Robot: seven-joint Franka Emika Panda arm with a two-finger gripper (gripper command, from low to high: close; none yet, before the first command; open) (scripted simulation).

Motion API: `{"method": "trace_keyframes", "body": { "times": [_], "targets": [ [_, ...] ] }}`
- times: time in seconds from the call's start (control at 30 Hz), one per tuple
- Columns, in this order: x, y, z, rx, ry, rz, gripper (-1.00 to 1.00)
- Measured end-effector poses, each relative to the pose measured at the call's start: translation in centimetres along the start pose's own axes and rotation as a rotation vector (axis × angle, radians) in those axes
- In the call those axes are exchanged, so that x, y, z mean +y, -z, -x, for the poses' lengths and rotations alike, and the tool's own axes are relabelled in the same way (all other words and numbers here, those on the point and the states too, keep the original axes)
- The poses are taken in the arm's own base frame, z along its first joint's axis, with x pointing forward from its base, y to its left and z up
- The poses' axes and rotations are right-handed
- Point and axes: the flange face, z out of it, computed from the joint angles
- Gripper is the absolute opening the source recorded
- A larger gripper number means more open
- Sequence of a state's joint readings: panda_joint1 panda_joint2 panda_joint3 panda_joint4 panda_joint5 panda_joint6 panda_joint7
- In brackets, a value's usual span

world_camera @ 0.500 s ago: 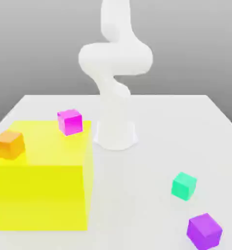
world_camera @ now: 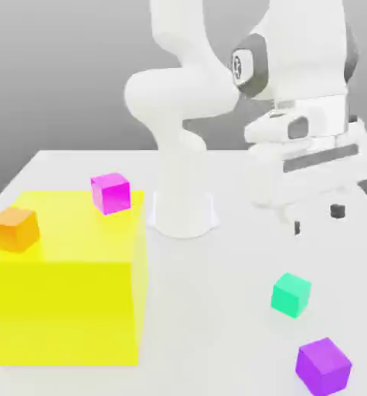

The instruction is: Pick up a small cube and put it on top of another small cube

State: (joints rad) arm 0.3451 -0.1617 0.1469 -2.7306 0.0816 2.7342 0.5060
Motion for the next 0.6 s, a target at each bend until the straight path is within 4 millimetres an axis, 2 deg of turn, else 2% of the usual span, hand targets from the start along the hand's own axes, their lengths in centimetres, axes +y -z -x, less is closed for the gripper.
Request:
{"method": "trace_keyframes", "body": {
  "times": [0.1, 0.17, 0.37, 0.4, 0.6],
  "targets": [
    [-0.7, -5.7, 5.5, -0.095, 0.136, 0.055, 0.0],
    [-0.3, -8.3, 7.4, -0.129, 0.176, 0.078, 0.0],
    [0.4, -13.9, 8.6, -0.142, 0.185, 0.084, 0.0],
    [0.5, -14.5, 8.8, -0.142, 0.185, 0.084, -1.0],
    [0.6, -14.8, 8.8, -0.142, 0.185, 0.085, -1.0]
  ]
}}
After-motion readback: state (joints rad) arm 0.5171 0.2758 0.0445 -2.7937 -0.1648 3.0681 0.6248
